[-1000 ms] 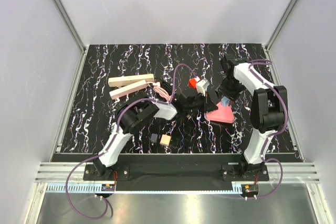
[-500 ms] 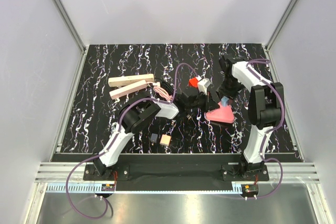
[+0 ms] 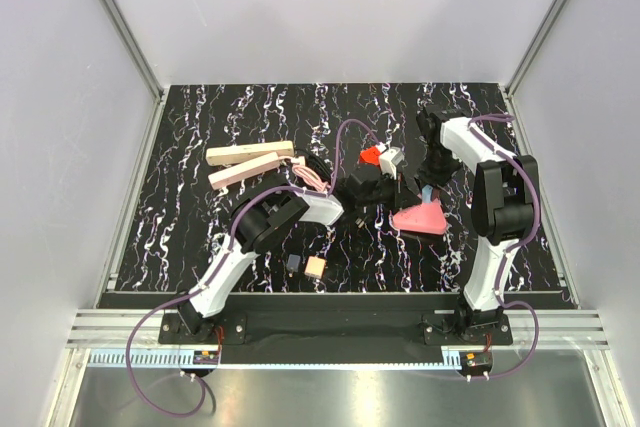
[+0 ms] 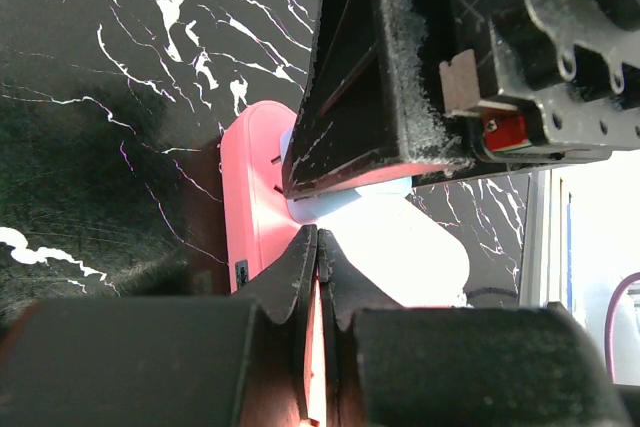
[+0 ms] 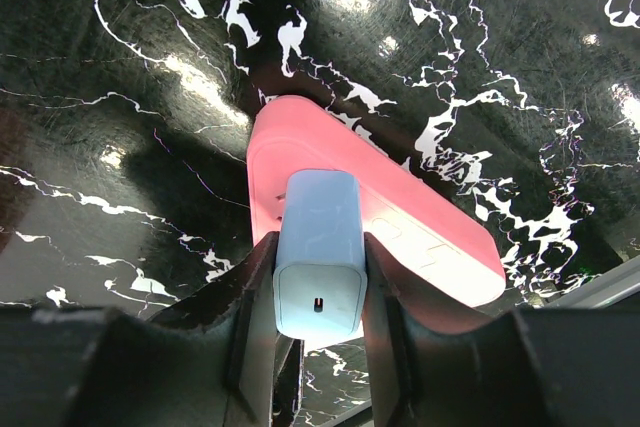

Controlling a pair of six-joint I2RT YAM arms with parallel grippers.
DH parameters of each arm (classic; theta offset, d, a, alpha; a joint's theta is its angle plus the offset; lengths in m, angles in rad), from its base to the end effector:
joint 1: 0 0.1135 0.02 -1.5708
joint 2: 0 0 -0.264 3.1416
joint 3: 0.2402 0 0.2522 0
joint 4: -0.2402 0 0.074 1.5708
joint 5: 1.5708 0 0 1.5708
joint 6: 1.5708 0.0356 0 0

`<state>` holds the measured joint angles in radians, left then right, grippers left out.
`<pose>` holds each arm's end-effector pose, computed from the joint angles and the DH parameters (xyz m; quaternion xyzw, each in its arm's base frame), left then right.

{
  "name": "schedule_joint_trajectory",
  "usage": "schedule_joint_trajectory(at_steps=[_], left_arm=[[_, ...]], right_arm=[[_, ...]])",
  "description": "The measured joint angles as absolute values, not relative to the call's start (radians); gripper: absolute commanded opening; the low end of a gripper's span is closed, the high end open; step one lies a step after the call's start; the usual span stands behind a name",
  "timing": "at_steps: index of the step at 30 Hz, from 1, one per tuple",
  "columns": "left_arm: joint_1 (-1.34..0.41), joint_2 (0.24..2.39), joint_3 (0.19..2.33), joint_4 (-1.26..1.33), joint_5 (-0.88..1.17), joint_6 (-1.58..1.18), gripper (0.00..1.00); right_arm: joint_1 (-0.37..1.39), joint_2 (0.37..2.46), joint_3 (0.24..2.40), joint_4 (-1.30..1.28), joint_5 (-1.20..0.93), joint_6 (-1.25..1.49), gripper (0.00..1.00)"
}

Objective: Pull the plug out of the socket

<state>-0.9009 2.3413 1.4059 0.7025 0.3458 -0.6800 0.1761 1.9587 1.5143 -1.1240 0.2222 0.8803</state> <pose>0.3023 -0.4011 0.1166 0.1912 0.7563 -0.5291 0.3339 0.3628 0.0566 0.1980 0.3429 0.9328 -0.0952 0.0569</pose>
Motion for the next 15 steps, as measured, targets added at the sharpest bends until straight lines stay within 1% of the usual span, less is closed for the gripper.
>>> schedule_joint_trajectory(at_steps=[1, 4, 5, 8, 13, 14, 15], left_arm=[[-0.901, 2.341, 1.406, 0.702, 0.346, -0.681, 0.05], [-0.901, 2.341, 1.406, 0.702, 0.346, -0.682, 0.04], [-0.901, 2.342, 1.406, 0.702, 0.346, -0.682, 0.04], [-0.901, 2.345, 1.411, 0.702, 0.346, -0.683, 0.04], [-0.901, 2.350, 1.421, 0.698, 0.345, -0.682, 0.02], [-0.901, 2.352, 1.421, 0.699, 0.345, -0.682, 0.00], [-0.900, 2.352, 1.423, 0.699, 0.345, -0.683, 0.00]], right_arm=[[0.176, 1.959, 1.514, -1.124, 0.223, 0.880, 0.27], [0.176, 1.959, 1.515, -1.126, 0.224, 0.883, 0.20], [0.176, 1.959, 1.516, -1.127, 0.224, 0.883, 0.14], [0.176, 1.960, 1.518, -1.132, 0.226, 0.884, 0.01], [0.176, 1.975, 1.542, -1.154, 0.228, 0.878, 0.00], [0.176, 1.980, 1.550, -1.159, 0.229, 0.875, 0.00], [0.176, 1.983, 1.555, -1.164, 0.229, 0.871, 0.00]])
